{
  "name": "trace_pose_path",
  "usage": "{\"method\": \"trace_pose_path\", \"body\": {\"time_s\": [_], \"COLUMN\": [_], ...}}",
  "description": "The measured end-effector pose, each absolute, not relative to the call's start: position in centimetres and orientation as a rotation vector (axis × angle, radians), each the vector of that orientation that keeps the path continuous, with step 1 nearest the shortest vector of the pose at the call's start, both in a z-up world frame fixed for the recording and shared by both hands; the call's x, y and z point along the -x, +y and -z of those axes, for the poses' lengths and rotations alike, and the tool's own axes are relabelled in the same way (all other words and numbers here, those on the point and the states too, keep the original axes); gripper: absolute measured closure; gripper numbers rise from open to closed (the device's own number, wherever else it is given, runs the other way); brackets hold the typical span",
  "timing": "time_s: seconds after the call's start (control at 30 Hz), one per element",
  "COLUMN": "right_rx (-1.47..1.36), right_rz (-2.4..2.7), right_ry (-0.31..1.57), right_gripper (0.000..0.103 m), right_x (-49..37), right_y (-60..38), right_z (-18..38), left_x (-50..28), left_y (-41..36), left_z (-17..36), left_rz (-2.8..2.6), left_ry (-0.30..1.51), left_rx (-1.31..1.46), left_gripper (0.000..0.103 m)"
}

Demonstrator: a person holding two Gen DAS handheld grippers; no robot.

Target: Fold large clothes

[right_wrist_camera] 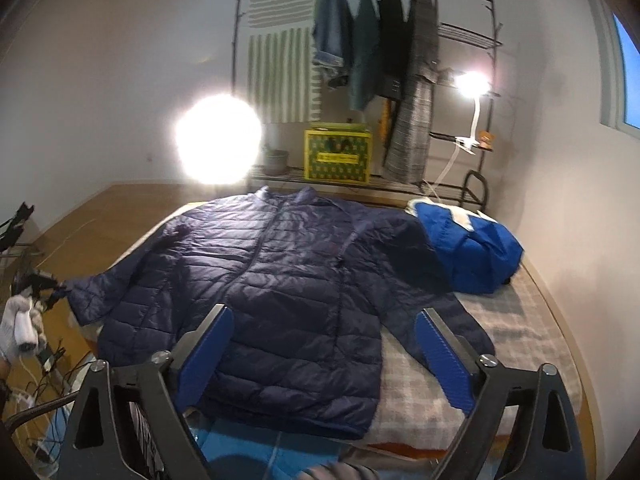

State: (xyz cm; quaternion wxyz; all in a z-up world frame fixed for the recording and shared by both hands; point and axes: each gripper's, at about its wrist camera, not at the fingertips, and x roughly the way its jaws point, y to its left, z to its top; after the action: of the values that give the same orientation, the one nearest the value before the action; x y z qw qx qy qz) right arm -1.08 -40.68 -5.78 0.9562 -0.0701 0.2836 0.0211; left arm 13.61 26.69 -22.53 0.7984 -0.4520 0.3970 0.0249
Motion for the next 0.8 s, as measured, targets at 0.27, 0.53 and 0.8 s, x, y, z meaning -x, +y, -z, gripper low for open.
{"method": "trace_pose_path", "body": {"time_s": [0.27, 0.53, 0.8], "right_rx": [0.155, 0.127, 0.128], "right_rz": [-0.162, -0.296, -0.47], "right_ry": [0.569, 0.666, 0.749], "right_gripper": [0.026, 0.046, 0.046], "right_x": [-1.1, -7.9, -15.7], "right_y": [-39.0, -35.9, -30.1], "right_z": [6.3, 8.2, 11.1], "left_x": [-17.5, -23.1, -30.2], "left_y": [20.2, 13.0, 5.1], "left_z": [16.8, 14.5, 14.8], "left_rz": [0.088, 0.273, 0.401], "left_ry": [0.833, 0.868, 0.963], "left_rx": [0.866, 0.819, 0.744], "left_gripper": [0.096, 0.096, 0.096]}}
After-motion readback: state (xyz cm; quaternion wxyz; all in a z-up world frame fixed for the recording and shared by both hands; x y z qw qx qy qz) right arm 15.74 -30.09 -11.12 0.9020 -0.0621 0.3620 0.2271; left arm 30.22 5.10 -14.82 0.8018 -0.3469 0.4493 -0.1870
